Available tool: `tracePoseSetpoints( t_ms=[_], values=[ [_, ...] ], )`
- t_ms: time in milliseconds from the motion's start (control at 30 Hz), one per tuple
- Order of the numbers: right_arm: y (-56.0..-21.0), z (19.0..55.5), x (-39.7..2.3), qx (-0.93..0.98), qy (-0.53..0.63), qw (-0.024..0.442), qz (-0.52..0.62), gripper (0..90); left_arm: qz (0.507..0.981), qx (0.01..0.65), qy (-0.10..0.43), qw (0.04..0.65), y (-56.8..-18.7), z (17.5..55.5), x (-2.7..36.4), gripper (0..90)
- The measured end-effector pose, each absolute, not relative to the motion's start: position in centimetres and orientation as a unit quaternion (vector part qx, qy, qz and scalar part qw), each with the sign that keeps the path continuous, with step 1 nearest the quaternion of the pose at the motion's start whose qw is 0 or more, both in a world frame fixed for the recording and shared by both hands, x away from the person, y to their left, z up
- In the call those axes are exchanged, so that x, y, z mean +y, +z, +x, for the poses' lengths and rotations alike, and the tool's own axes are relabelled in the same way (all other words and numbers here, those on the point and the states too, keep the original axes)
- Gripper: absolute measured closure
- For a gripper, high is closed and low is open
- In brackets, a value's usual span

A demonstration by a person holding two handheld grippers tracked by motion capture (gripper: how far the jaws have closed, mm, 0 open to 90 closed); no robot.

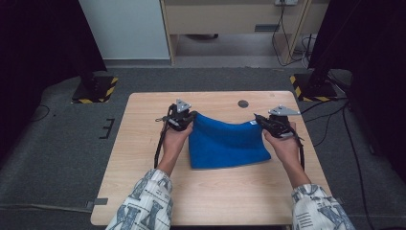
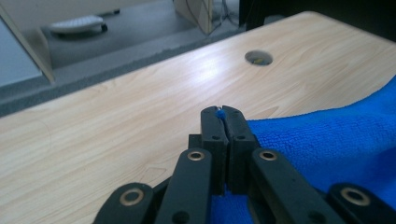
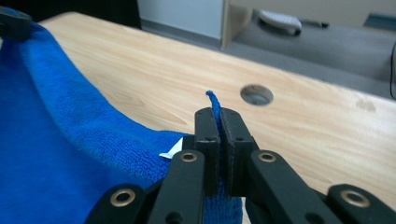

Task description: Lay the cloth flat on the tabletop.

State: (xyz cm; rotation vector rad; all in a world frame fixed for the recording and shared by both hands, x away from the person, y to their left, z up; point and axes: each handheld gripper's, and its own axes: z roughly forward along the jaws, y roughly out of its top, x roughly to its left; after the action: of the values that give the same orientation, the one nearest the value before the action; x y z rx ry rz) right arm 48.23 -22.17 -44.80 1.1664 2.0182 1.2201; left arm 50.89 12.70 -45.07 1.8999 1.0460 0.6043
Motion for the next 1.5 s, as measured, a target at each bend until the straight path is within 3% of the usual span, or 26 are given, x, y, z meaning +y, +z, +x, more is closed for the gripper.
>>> tracePoseSetpoints(
  t_ms=[167,233,333,400,467,533,700,833,1033,1500],
  values=[
    [-47.0,50.2,-22.2,0.744,0.426,0.239,0.456,86.0,0.769,0.431,0.235,0.409,-46.9,52.2,12.1,87.7],
    [-48.2,50.9,-22.2,0.751,0.4,0.238,0.468,81.5,0.776,0.433,0.232,0.396,-47.7,52.7,12.0,85.9],
    [-49.3,51.8,-22.2,0.745,0.398,0.227,0.484,64.1,0.772,0.446,0.207,0.403,-48.6,53.2,11.9,76.2],
    [-49.6,52.1,-22.2,0.74,0.393,0.234,0.494,48.9,0.766,0.447,0.22,0.406,-48.7,53.3,11.7,58.3],
    [-49.4,52.1,-22.1,0.735,0.407,0.236,0.489,38.7,0.757,0.451,0.235,0.41,-48.5,53.2,11.7,47.5],
    [-49.0,51.8,-21.9,0.733,0.415,0.244,0.48,29.4,0.747,0.452,0.243,0.423,-48.1,53.2,11.8,43.3],
    [-48.4,51.9,-21.9,0.729,0.419,0.263,0.472,17.9,0.746,0.451,0.244,0.426,-47.2,52.6,12.1,41.3],
    [-48.1,52.1,-21.8,0.728,0.408,0.27,0.479,18.7,0.752,0.439,0.25,0.424,-46.9,51.5,12.3,42.9],
    [-47.7,50.6,-22.3,0.744,0.407,0.255,0.465,27.1,0.76,0.419,0.251,0.428,-46.2,48.7,13.3,43.6],
    [-48.9,42.3,-24.7,0.776,0.42,0.224,0.414,50.3,0.784,0.384,0.223,0.435,-48.8,39.8,16.2,42.5]
  ],
)
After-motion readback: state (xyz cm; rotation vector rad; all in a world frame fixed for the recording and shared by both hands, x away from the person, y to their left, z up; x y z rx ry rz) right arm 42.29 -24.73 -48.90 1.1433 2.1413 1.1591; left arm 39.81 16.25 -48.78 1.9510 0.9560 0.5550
